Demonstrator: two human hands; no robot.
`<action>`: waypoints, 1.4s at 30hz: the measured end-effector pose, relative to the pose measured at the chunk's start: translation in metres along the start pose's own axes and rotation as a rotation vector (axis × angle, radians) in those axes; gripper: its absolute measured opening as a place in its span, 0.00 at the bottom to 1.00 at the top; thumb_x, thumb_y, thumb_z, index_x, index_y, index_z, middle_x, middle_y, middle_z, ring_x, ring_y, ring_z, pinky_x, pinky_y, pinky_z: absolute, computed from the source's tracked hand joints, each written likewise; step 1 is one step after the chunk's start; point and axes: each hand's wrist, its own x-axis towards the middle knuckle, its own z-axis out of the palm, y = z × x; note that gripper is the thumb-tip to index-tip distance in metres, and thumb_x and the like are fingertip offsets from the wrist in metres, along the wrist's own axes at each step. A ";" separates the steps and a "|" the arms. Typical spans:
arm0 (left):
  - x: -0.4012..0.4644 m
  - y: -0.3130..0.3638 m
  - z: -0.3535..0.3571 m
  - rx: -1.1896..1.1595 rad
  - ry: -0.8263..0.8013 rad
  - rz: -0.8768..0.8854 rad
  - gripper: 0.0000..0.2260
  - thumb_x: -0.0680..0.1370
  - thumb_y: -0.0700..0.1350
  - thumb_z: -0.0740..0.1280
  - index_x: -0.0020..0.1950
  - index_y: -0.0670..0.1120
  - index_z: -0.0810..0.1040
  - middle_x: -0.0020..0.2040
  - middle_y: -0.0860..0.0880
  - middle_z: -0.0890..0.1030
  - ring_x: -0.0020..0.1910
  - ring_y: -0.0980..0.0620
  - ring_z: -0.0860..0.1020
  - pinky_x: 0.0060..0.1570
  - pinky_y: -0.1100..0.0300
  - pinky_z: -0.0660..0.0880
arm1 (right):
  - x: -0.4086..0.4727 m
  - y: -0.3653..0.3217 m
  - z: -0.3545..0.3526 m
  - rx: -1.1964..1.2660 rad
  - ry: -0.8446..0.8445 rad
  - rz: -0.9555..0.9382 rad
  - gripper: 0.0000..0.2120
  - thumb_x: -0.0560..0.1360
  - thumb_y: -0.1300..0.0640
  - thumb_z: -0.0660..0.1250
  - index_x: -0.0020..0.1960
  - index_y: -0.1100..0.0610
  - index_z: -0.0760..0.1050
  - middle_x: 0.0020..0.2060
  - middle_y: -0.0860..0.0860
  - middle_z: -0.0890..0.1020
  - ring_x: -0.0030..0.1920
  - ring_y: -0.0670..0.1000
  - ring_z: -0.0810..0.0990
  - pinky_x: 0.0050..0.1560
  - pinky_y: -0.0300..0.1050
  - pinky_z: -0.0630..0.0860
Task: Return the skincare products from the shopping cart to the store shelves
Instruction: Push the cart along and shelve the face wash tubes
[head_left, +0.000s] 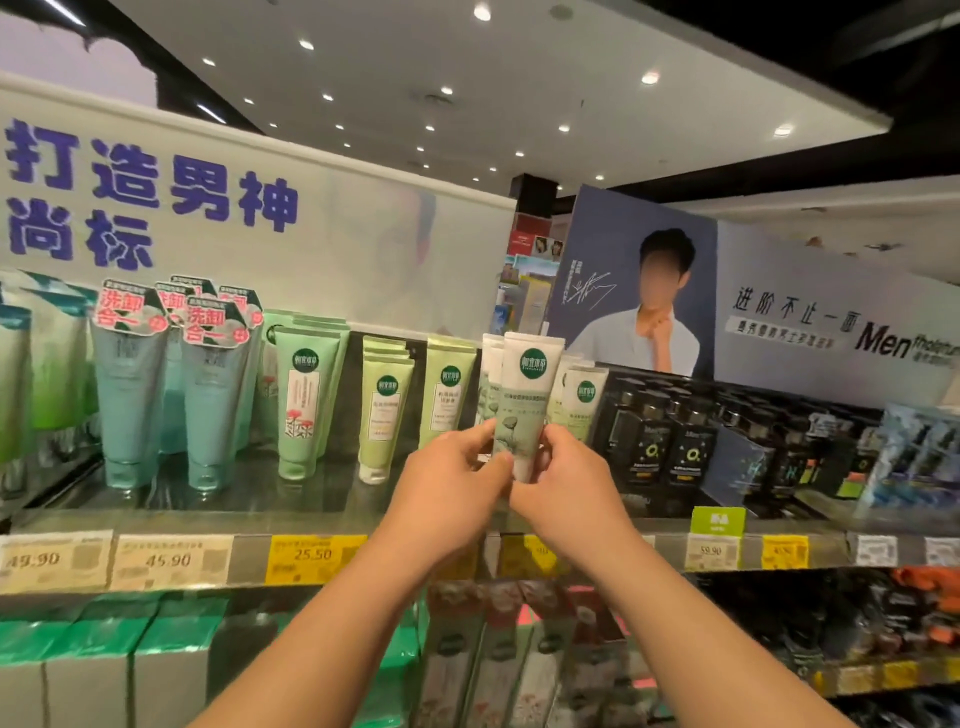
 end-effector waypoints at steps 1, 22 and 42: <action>0.005 -0.002 0.001 -0.008 -0.023 -0.011 0.21 0.78 0.55 0.64 0.72 0.64 0.75 0.50 0.59 0.86 0.48 0.60 0.83 0.55 0.56 0.80 | 0.007 0.001 0.002 -0.023 -0.005 0.011 0.13 0.73 0.55 0.74 0.54 0.48 0.75 0.47 0.44 0.83 0.43 0.42 0.80 0.35 0.31 0.71; 0.029 -0.008 0.012 0.111 -0.180 -0.071 0.17 0.79 0.59 0.64 0.67 0.61 0.77 0.50 0.56 0.86 0.46 0.54 0.82 0.47 0.57 0.79 | 0.042 0.023 0.032 -0.098 -0.007 0.097 0.16 0.78 0.60 0.70 0.65 0.54 0.75 0.60 0.54 0.80 0.59 0.55 0.78 0.61 0.50 0.78; -0.028 0.015 0.004 -0.206 -0.048 0.107 0.27 0.70 0.67 0.71 0.68 0.62 0.78 0.53 0.62 0.85 0.54 0.66 0.81 0.63 0.55 0.77 | -0.037 0.053 -0.004 0.467 0.370 0.033 0.10 0.78 0.54 0.73 0.57 0.48 0.77 0.42 0.45 0.82 0.37 0.38 0.79 0.41 0.34 0.77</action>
